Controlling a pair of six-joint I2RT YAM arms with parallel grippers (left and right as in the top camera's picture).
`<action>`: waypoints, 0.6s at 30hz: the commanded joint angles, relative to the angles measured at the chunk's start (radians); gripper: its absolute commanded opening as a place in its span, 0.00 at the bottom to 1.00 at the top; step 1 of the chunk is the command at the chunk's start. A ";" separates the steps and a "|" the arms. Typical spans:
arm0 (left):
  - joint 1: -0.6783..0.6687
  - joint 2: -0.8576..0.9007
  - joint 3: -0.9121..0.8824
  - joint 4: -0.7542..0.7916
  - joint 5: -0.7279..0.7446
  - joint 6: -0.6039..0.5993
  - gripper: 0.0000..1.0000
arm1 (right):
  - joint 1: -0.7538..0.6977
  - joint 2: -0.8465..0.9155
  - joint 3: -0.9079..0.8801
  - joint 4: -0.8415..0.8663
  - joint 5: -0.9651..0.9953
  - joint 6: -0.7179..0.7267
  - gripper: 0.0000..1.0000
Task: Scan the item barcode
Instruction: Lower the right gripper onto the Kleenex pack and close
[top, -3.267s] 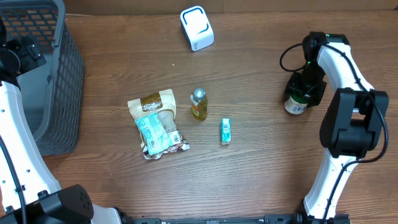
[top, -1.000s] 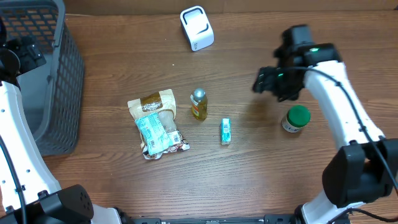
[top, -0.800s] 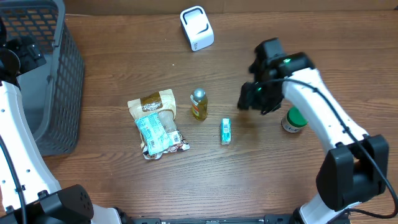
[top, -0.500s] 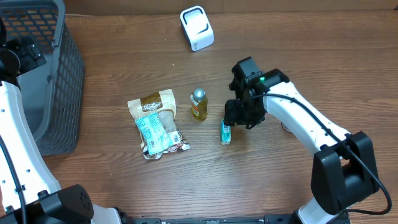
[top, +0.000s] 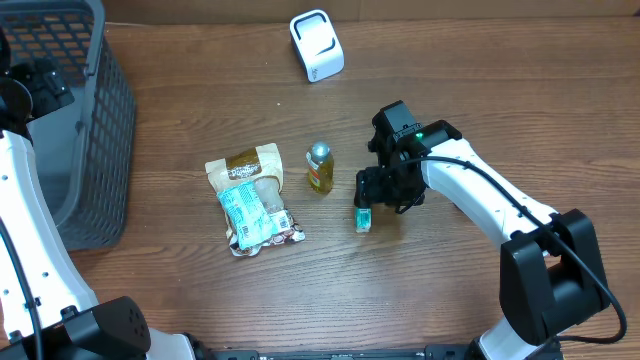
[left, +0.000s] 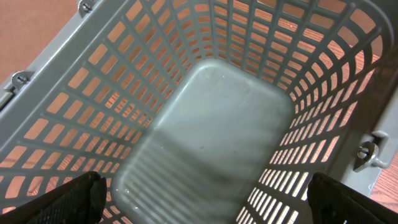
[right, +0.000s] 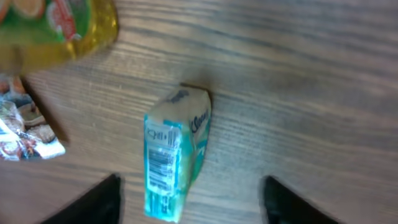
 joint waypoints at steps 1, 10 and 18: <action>-0.002 0.000 0.014 0.000 0.007 0.019 0.99 | 0.002 -0.017 -0.005 0.004 -0.036 0.003 0.47; -0.002 0.000 0.014 0.000 0.007 0.019 1.00 | 0.002 -0.017 -0.005 0.005 -0.035 0.020 0.14; -0.002 0.000 0.014 0.000 0.007 0.019 0.99 | 0.002 -0.017 -0.005 0.005 0.129 0.108 0.04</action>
